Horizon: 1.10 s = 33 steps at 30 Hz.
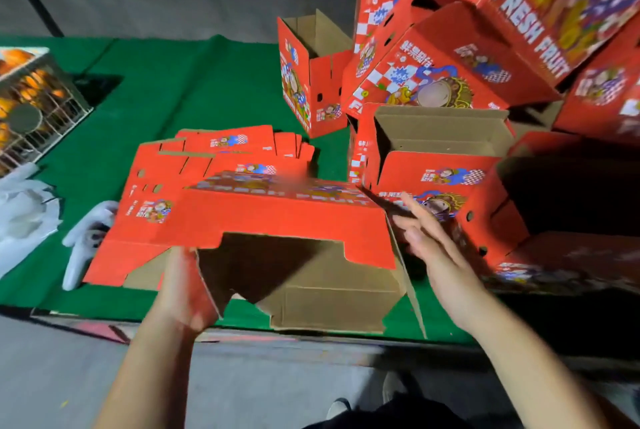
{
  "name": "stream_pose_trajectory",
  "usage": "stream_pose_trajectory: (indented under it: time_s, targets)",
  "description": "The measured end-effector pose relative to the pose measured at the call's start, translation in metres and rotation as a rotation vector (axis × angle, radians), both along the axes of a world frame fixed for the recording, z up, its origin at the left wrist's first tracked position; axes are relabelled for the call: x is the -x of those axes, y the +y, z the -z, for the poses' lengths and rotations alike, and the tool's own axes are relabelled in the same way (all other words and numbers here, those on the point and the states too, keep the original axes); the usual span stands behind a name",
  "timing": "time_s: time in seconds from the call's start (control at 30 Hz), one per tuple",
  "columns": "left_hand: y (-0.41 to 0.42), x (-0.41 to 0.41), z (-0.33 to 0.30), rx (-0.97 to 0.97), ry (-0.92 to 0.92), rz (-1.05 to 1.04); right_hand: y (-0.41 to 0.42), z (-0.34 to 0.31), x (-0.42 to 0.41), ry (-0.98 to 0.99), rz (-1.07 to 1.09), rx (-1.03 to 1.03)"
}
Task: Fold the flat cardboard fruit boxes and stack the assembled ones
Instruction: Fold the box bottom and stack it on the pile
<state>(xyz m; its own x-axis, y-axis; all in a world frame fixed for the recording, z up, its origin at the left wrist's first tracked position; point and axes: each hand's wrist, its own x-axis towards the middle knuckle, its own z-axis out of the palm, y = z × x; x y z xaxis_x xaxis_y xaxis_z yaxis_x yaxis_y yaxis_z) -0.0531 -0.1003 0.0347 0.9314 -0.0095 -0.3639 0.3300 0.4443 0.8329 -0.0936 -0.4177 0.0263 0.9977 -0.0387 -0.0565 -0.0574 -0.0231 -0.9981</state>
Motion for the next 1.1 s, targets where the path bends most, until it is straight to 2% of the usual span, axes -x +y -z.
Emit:
stream_pose_trajectory:
  time_s: [0.07,0.17,0.27,0.33,0.37,0.43,0.5,0.6,0.7,0.8,0.9,0.97,1.03,1.1]
  targets:
    - [0.005,-0.005,-0.007,-0.029,-0.025,0.032,-0.006,-0.008,-0.007,-0.001,-0.136,0.092]
    - [0.005,-0.009,-0.009,-0.210,-0.106,0.190,-0.005,-0.016,-0.013,-0.028,-0.303,0.368]
    - [-0.011,-0.013,-0.016,-0.474,-0.089,0.187,0.001,-0.024,-0.029,-0.192,-0.113,0.533]
    - [-0.006,-0.017,-0.019,-0.712,-0.105,0.175,-0.008,-0.043,-0.042,-0.269,0.032,0.532]
    - [-0.003,-0.023,-0.018,-0.838,-0.107,0.099,-0.017,-0.055,-0.050,-0.260,0.043,0.510]
    - [0.005,-0.011,-0.021,-0.927,-0.395,0.006,-0.035,-0.085,-0.063,-0.181,-0.024,0.499]
    - [0.009,-0.002,-0.025,-0.926,-0.641,-0.045,-0.047,-0.112,-0.075,-0.069,-0.058,0.342]
    - [-0.003,-0.020,-0.031,-0.941,-0.634,-0.104,-0.046,-0.123,-0.086,0.044,-0.069,0.191]
    - [-0.018,-0.027,-0.039,-0.961,-0.703,-0.024,-0.034,-0.120,-0.081,0.094,-0.128,0.132]
    - [-0.032,-0.034,-0.052,-0.841,-0.708,0.012,-0.028,-0.124,-0.067,-0.096,0.026,0.209]
    - [-0.046,-0.042,-0.058,-0.631,-0.556,-0.150,-0.022,-0.118,-0.034,-0.458,0.463,0.577]
    - [-0.064,-0.031,-0.048,-0.438,-0.449,-0.227,-0.012,-0.096,-0.001,-0.542,0.616,0.637]
    - [-0.092,-0.002,-0.025,-0.350,-0.406,-0.265,0.008,-0.069,0.035,-0.410,0.492,0.502]
    - [-0.121,0.034,-0.004,-0.363,-0.350,-0.302,0.031,-0.051,0.061,-0.146,0.252,0.282]
